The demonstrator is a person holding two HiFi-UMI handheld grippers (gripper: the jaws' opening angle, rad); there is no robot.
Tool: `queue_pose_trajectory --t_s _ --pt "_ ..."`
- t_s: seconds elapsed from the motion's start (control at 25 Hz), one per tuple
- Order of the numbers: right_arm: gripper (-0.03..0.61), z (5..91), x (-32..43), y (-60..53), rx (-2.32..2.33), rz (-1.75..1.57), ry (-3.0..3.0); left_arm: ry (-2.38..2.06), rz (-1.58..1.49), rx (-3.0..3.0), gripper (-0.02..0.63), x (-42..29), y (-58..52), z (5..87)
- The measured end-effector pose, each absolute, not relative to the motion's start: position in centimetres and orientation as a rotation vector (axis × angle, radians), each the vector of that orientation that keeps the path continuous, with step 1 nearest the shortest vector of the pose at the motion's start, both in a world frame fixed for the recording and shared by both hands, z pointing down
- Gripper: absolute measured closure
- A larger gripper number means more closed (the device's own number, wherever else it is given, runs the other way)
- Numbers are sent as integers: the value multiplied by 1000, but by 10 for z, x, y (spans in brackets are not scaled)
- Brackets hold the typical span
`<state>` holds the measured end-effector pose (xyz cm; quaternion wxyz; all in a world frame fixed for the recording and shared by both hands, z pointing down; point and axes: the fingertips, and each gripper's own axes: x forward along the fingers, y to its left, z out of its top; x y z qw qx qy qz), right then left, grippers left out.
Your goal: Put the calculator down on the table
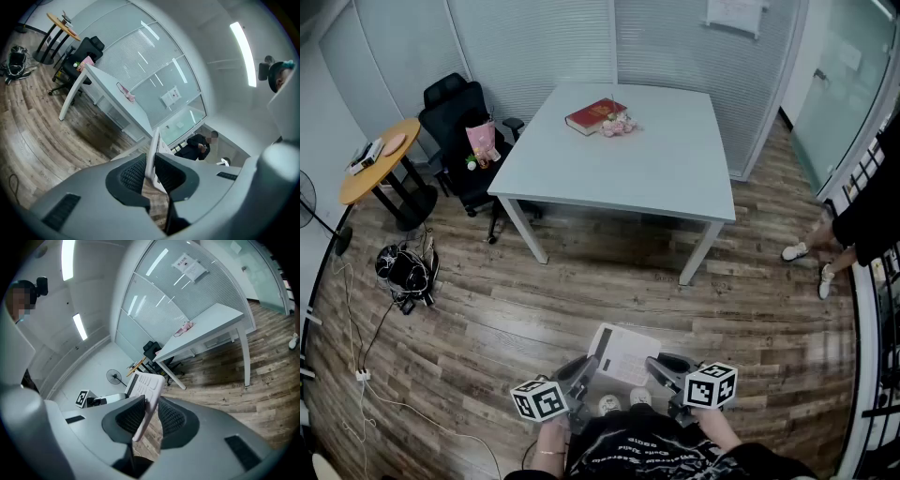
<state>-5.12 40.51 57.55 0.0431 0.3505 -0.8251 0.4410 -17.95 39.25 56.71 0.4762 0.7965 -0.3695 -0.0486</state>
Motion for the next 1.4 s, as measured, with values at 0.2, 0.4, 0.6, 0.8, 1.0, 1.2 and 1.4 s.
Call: queue_pose_trajectory --t_s 0.2,0.4,0.6,0.8,1.0,1.2,1.4 --pt "480 574 -49 418 1075 1273 -2518 -908 -120 1938 545 -178 406 568" --pt "479 571 -43 424 1078 1258 -2526 -882 -113 1955 546 -171 411 566" --pt "480 569 -46 426 1096 1244 -2533 -877 -120 1956 545 -174 412 566" --pt "475 574 -58 429 1132 1238 -2550 -868 -119 1964 546 -186 416 571" --pt "469 579 -66 432 1199 1292 -2568 -859 -106 1984 546 -194 417 575" --pt "469 582 -69 432 1231 1313 -2564 -870 -101 1976 546 -197 417 580" --pt "469 588 -67 420 1207 1320 -2557 -891 -93 1964 546 -196 406 585"
